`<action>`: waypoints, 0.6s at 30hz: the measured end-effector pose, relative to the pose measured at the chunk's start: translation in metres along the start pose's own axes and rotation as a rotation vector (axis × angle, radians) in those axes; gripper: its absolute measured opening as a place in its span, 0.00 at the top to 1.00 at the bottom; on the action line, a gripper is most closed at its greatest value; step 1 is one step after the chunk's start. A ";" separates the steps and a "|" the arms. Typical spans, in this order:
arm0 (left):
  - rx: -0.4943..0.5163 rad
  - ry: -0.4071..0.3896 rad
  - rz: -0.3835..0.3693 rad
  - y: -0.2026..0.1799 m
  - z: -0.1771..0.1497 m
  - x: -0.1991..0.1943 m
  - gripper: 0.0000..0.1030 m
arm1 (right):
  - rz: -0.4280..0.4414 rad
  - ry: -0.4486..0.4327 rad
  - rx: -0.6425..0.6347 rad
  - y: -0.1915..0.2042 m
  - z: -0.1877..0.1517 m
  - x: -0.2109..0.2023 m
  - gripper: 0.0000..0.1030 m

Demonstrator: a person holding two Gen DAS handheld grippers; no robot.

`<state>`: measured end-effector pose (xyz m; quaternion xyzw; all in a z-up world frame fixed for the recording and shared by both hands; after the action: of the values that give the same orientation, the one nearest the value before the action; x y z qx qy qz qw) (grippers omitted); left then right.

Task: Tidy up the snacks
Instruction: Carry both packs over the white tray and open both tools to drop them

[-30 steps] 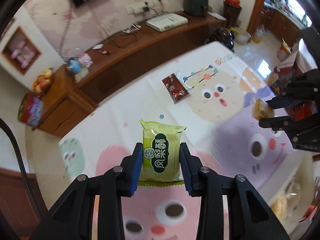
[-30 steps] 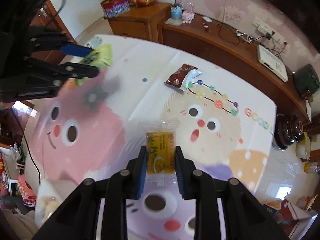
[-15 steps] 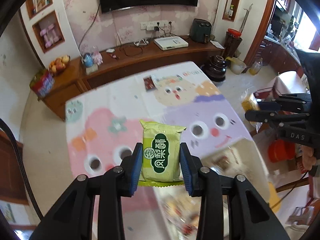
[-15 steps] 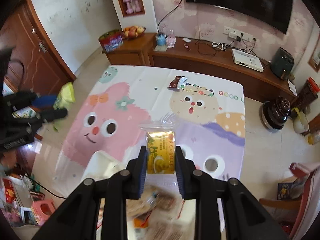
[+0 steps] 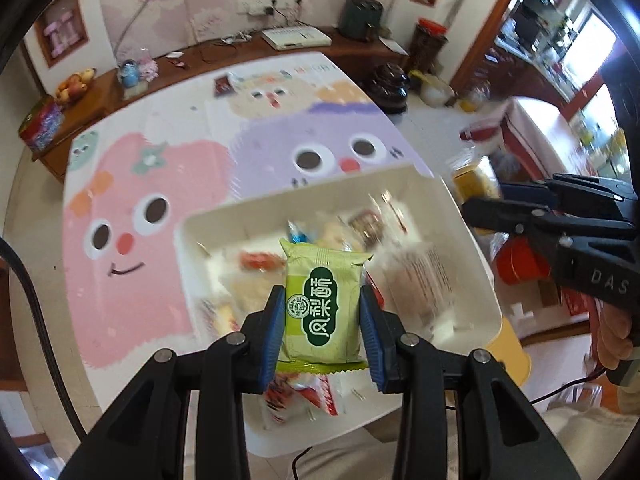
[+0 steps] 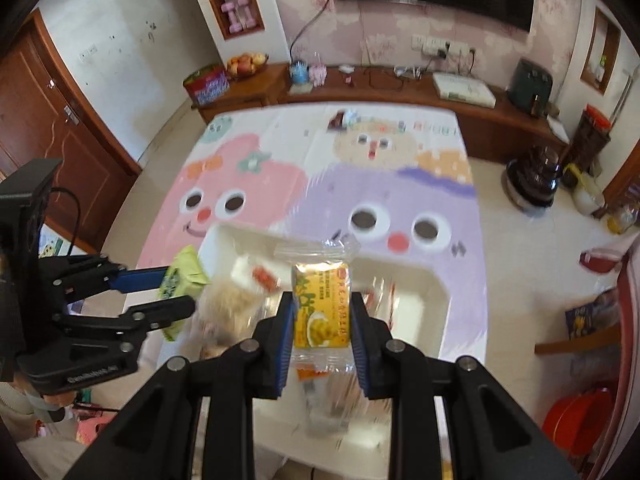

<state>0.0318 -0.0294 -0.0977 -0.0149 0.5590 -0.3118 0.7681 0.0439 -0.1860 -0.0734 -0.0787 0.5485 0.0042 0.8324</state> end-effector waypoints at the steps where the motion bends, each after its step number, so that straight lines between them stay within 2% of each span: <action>1: 0.003 0.010 -0.004 -0.002 -0.003 0.005 0.67 | 0.004 0.018 0.002 0.001 -0.007 0.004 0.75; 7: -0.004 0.080 -0.017 -0.014 -0.021 0.036 0.66 | 0.008 0.114 0.006 0.006 -0.043 0.024 0.74; 9: -0.014 0.087 -0.021 -0.014 -0.023 0.040 0.63 | 0.003 0.135 -0.004 0.008 -0.052 0.026 0.74; 10: -0.021 0.090 -0.022 -0.014 -0.025 0.042 0.50 | -0.003 0.142 -0.014 0.009 -0.057 0.026 0.73; 11: -0.028 0.089 -0.022 -0.013 -0.026 0.042 0.31 | -0.013 0.149 -0.026 0.010 -0.060 0.027 0.72; 13: -0.045 0.050 -0.014 -0.012 -0.027 0.035 0.18 | -0.018 0.148 -0.031 0.011 -0.062 0.026 0.70; 18: -0.081 0.014 -0.014 -0.007 -0.027 0.026 0.18 | -0.012 0.129 -0.033 0.011 -0.062 0.019 0.62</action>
<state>0.0101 -0.0395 -0.1272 -0.0474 0.5765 -0.2944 0.7608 -0.0063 -0.1854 -0.1162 -0.0956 0.6006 0.0030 0.7938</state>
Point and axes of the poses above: each gripper's, at about its wrist camera, not at the fingertips, and x roughly the way its jaws point, y to its left, z to its top, the point moved 4 cm from there along x, roughly the way its jaws point, and after that the axes turned 12 degrees about -z, right-handed, at the moved point
